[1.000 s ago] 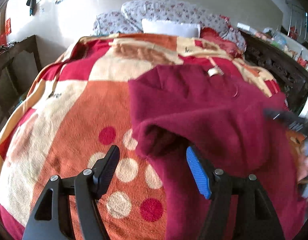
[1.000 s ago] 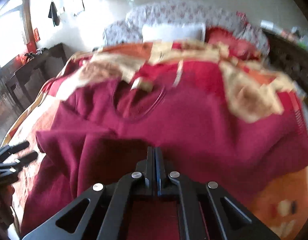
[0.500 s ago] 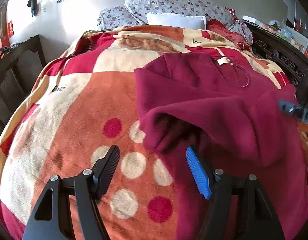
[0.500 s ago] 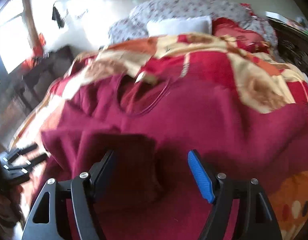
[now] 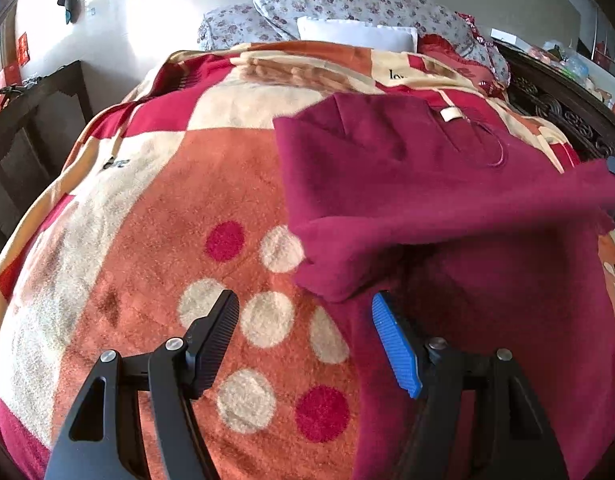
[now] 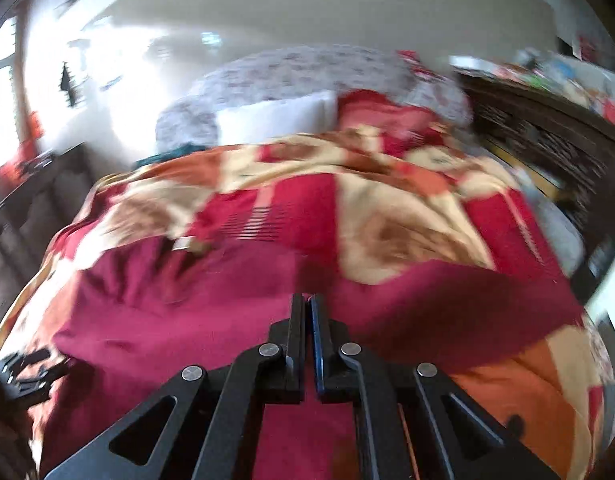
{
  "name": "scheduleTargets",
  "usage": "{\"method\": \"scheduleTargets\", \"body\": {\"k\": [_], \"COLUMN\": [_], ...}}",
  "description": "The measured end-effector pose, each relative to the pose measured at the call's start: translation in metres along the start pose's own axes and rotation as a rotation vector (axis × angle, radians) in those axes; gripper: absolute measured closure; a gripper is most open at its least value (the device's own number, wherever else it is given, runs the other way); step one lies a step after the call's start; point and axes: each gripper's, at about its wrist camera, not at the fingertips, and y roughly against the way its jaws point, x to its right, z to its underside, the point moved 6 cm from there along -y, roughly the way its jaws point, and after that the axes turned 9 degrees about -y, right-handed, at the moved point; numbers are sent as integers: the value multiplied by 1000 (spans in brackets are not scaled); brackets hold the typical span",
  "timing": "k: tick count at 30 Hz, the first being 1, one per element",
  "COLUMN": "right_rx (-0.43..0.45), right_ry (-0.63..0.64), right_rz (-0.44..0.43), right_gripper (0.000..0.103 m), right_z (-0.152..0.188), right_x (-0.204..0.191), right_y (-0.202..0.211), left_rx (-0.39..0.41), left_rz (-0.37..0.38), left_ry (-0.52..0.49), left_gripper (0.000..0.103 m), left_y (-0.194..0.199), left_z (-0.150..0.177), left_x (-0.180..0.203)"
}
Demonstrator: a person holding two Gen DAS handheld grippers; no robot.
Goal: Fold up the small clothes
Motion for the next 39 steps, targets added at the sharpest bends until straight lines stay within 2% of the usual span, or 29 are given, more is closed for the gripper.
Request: {"method": "scheduleTargets", "body": {"k": [2, 5, 7, 8, 9, 10, 11, 12, 13, 14, 16, 19, 21, 23, 25, 26, 28, 29, 31, 35, 39], "right_rx": [-54, -171, -155, -111, -76, -42, -3, 7, 5, -21, -75, -113, -121, -128, -137, -172, -283, -303, -271, -236, -249], "right_ry": [53, 62, 32, 11, 6, 6, 18, 36, 67, 119, 196, 310, 419, 492, 539, 553, 534, 528, 556, 498, 471], "right_rz": [118, 163, 161, 153, 136, 110, 49, -3, -69, -158, -276, -381, -403, -414, -378, -364, -424, -433, -423, -455, -438], "right_gripper": [99, 98, 96, 94, 86, 65, 50, 25, 18, 18, 18, 19, 19, 19, 23, 29, 98, 98, 98, 98, 98], "right_z": [13, 35, 32, 23, 18, 14, 8, 8, 8, 11, 20, 35, 47, 56, 59, 60, 68, 73, 73, 60, 61], "right_x": [13, 20, 20, 15, 9, 0, -21, -37, -60, -94, -148, -216, -266, -298, -316, -323, -328, -328, -333, -348, -359], "right_y": [-25, -52, -46, -34, -24, -14, -3, 1, 3, 1, -11, -32, -56, -77, -98, -116, -132, -135, -133, -135, -147], "left_rx": [-2, -11, -18, -21, -21, -21, -21, -21, -19, -16, -16, -12, 2, 12, 22, 27, 37, 42, 53, 81, 84], "left_rz": [2, -6, 1, 6, 8, 12, 7, 0, -7, -10, 1, 13, 20, 36, 54, 57, 67, 76, 90, 116, 106], "left_ry": [-2, -15, -4, 0, 2, 3, 6, 11, 25, 40, 63, 90, 112, 137, 163, 161, 158, 164, 186, 256, 250], "left_gripper": [34, 34, 34, 34, 34, 34, 33, 30, 30, 29, 28, 28, 28, 28, 28, 28, 28, 28, 28, 28, 28], "left_y": [-2, -5, -7, -7, -8, -8, -8, -9, -10, -10, -13, -15, -15, -16, -17, -17, -17, -18, -17, -15, -14], "left_z": [1, 2, 4, 5, 5, 6, 6, 6, 6, 6, 7, 9, 10, 12, 13, 13, 13, 13, 14, 16, 17], "left_x": [3, 4, 3, 2, 1, 0, -1, -2, -5, -8, -12, -16, -21, -26, -29, -30, -31, -32, -37, -49, -48]}}
